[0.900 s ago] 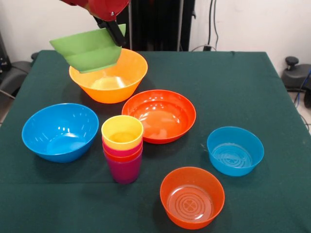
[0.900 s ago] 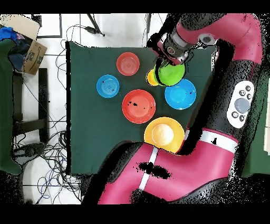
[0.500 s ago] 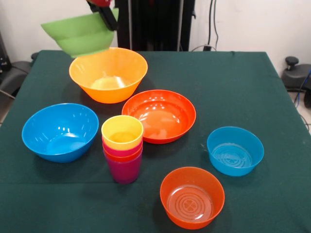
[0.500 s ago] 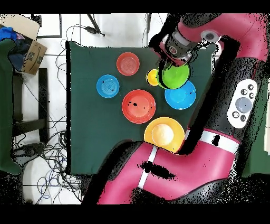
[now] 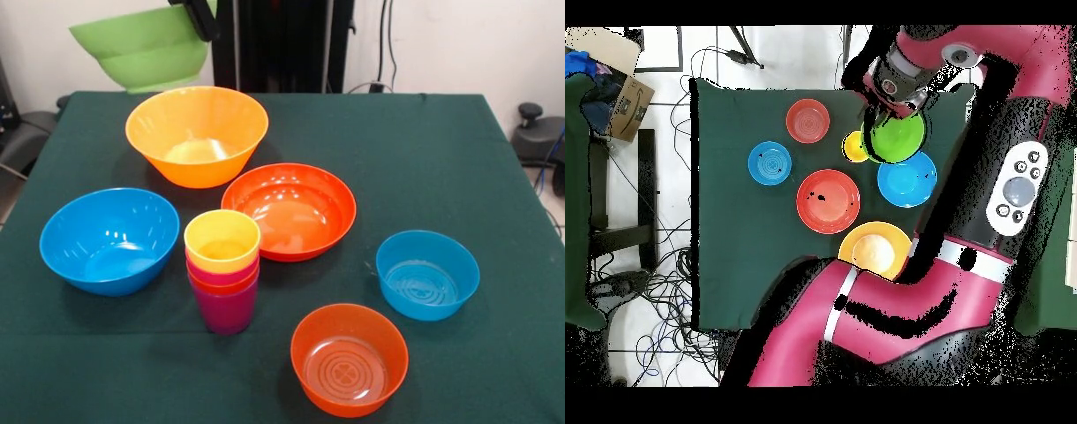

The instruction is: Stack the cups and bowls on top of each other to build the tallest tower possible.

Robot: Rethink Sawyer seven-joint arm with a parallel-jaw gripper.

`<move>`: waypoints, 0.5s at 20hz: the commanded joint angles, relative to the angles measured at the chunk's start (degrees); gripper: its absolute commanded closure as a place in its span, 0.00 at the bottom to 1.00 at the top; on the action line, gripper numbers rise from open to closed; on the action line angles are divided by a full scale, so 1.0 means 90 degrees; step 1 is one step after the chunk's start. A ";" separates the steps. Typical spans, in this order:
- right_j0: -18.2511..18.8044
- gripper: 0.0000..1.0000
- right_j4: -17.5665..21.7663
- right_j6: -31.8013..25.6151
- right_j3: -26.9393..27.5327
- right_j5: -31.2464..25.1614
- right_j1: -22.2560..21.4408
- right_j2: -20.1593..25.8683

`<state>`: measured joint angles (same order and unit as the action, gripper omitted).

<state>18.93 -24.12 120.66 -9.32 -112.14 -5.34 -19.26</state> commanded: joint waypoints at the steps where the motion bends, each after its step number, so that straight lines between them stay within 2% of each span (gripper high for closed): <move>1: -0.0143 1.00 -0.0693 -0.0306 0.0441 -0.0351 0.0720 -0.0746; 4: -0.0082 1.00 -0.1275 -0.0376 0.0583 -0.0296 0.0903 -0.1422; 10: 0.0100 1.00 -0.2757 -0.0363 0.0811 -0.0262 0.1289 -0.3049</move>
<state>19.16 -39.69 120.66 -4.07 -112.13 2.40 -34.04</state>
